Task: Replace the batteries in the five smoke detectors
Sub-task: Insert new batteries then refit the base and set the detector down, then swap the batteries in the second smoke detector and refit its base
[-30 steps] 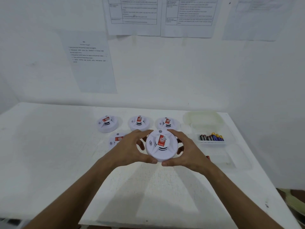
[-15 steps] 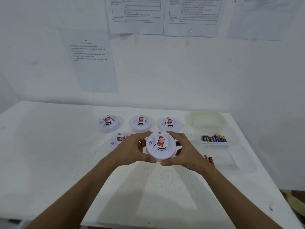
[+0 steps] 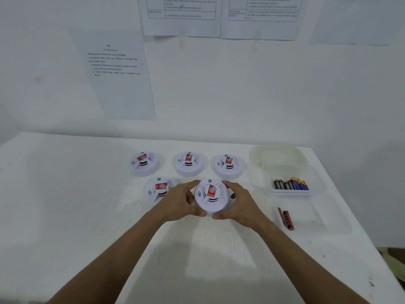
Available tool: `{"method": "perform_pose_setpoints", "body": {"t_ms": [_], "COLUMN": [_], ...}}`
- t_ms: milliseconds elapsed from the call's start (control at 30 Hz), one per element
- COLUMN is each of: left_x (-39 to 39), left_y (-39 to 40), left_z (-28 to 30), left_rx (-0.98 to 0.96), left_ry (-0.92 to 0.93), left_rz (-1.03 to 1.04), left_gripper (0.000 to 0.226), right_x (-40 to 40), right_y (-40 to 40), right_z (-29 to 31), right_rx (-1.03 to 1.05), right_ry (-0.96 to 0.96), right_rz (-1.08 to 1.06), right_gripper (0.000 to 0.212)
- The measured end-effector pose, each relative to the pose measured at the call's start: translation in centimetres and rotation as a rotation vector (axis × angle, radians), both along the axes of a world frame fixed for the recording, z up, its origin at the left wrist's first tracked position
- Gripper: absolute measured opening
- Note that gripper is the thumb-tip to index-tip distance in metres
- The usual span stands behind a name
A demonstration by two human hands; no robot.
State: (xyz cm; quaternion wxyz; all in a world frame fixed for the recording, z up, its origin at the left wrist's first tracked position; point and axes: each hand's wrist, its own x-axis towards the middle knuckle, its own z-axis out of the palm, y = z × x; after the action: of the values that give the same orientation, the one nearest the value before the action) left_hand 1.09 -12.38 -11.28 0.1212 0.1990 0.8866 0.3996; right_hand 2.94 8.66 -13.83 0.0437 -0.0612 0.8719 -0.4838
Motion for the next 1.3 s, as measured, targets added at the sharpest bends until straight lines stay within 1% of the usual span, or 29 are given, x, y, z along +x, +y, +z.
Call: {"method": "perform_pose_setpoints", "body": {"t_ms": [200,333,467,633,700,767,900,933,1033,1067,1100,1167,1233,1300], "left_x": [-0.7,-1.1,-1.2,-1.2,-1.3,-1.5,-2.1,-2.1,-1.8,-1.6,-1.5,-1.6,-1.6,-1.9], "left_y": [0.4,0.4,0.2,-0.1,-0.8,-2.0,-6.4,-7.5,-10.3,-10.9,-11.5,-12.2,-12.5,-12.6], "left_z": [-0.7,-1.3,-1.8,-1.5,-0.6,0.5,2.4,2.9,3.1,3.0,2.6,1.6,0.8,0.1], "left_rx": [-0.005,-0.016,-0.006,-0.050,-0.090,-0.110,-0.099,-0.112,-0.132,-0.138,-0.153,-0.191,-0.218,-0.239], "left_ry": [-0.112,-0.170,-0.210,-0.204,-0.153,-0.092,-0.010,0.003,-0.009,-0.022,-0.029,-0.018,-0.030,-0.060], "left_rz": [0.018,0.019,0.025,0.034,0.066,0.092,0.223,0.246,0.270,0.276,0.275,0.251,0.247,0.257], "left_gripper": [0.077,0.081,0.083,0.087,0.090,0.088,0.081,0.079,0.063,0.066,0.074,0.087,0.084,0.082], "right_x": [-0.8,-1.2,-1.0,-0.8,-1.0,-1.4,-3.1,-3.5,-4.6,-5.0,-5.2,-5.8,-6.3,-6.5], "right_y": [-0.5,-0.7,-0.8,-0.5,-0.5,-1.1,-4.0,-5.1,-8.3,-9.2,-10.3,-11.8,-13.0,-13.4], "right_z": [-1.1,-1.1,-1.0,0.2,0.6,1.5,2.7,2.9,3.0,2.9,2.9,2.6,2.0,1.6], "right_rx": [0.103,0.177,0.219,0.250,0.232,0.189,0.147,0.149,0.173,0.180,0.205,0.297,0.371,0.397], "right_ry": [-0.026,-0.029,-0.017,-0.041,-0.011,0.014,0.041,0.034,-0.005,-0.030,-0.057,-0.083,-0.077,-0.091], "right_rz": [-0.027,-0.011,0.001,0.022,-0.003,-0.003,0.125,0.163,0.264,0.287,0.304,0.344,0.381,0.383], "right_gripper": [0.088,0.088,0.106,0.102,0.102,0.099,0.094,0.094,0.100,0.103,0.108,0.117,0.127,0.123]}}
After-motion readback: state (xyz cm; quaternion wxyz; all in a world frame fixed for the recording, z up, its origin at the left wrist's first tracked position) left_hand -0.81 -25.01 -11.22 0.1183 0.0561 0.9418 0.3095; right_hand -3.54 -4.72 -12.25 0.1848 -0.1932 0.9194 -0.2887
